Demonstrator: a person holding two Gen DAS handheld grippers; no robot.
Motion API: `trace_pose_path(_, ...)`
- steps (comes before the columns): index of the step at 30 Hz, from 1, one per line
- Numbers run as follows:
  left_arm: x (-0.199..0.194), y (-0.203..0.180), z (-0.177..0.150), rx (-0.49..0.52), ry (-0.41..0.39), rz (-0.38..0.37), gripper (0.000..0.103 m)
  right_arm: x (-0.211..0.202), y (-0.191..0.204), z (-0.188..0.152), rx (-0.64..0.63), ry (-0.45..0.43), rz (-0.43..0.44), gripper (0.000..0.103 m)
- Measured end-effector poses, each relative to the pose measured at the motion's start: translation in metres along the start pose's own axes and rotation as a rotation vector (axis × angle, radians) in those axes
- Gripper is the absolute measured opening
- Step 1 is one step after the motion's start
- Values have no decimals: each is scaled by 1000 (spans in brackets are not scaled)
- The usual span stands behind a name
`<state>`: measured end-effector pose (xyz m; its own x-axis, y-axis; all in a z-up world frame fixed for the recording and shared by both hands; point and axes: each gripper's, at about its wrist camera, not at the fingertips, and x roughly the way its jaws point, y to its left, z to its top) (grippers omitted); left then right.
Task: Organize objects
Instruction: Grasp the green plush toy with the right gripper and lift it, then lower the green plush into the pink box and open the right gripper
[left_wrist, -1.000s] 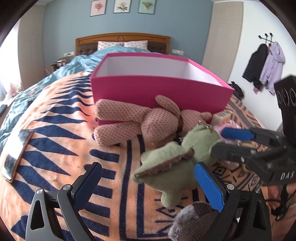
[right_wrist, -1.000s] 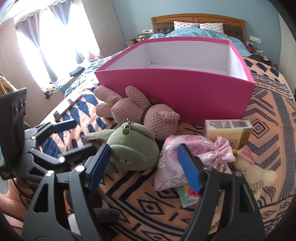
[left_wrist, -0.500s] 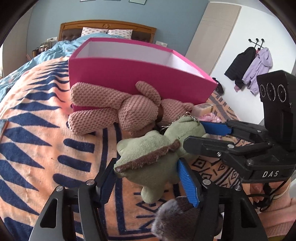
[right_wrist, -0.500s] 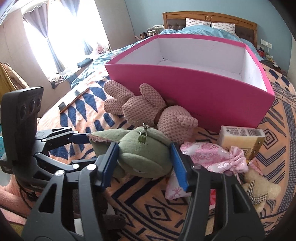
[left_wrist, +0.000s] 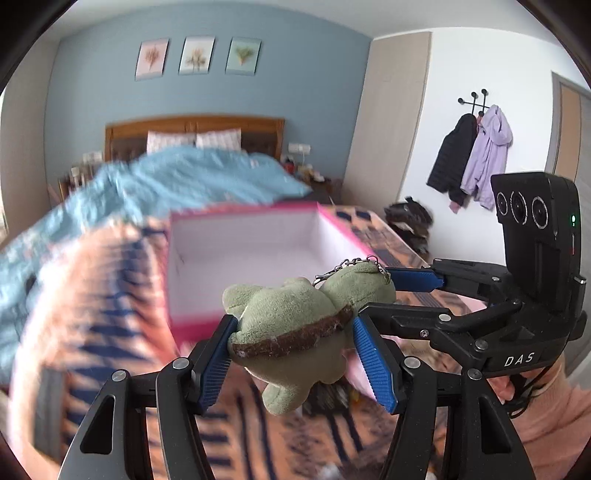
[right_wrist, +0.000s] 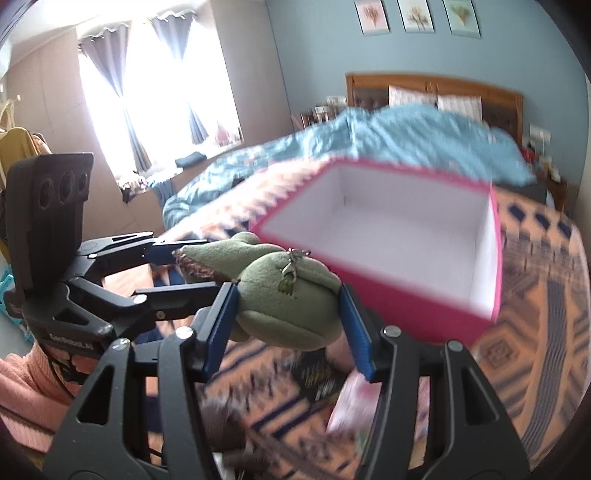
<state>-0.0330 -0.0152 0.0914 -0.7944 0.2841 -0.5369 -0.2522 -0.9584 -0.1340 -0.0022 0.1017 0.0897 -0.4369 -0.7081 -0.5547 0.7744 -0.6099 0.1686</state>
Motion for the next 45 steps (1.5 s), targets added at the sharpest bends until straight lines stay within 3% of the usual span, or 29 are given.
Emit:
trace_pose_path(5, 13, 23, 47, 18, -30, 44, 65, 12, -13, 50, -9, -57, 17, 58)
trace_pose_path(11, 63, 58, 61, -15, 51, 65, 65, 64, -44, 76, 42, 14, 40, 58)
trace_pose_path(16, 111, 81, 46, -73, 167, 80, 65, 118, -76, 67, 122, 137, 62, 57)
trace_pose_path(20, 131, 81, 31, -58, 229, 102, 65, 150, -90, 48, 170, 231, 86, 57)
trace_pose_path(24, 132, 74, 26, -24, 245, 143, 65, 167, -98, 35, 188, 294, 83, 57)
trace_pose_path(26, 122, 67, 26, -6, 210, 151, 66, 171, -101, 34, 186, 309, 55, 58)
trace_pose_path(31, 89, 56, 23, 12, 123, 151, 72, 152, -107, 33, 190, 269, -5, 60)
trace_pose_path(35, 52, 43, 11, 19, 54, 58, 84, 99, -102, 27, 171, 174, 7, 66)
trace_pose_path(40, 7, 26, -13, 10, 16, -84, 86, 14, -86, 5, 106, 48, 43, 72)
trace_pose_path(45, -13, 9, -45, 11, 31, -140, 86, -35, -74, -39, 81, 33, 70, 73)
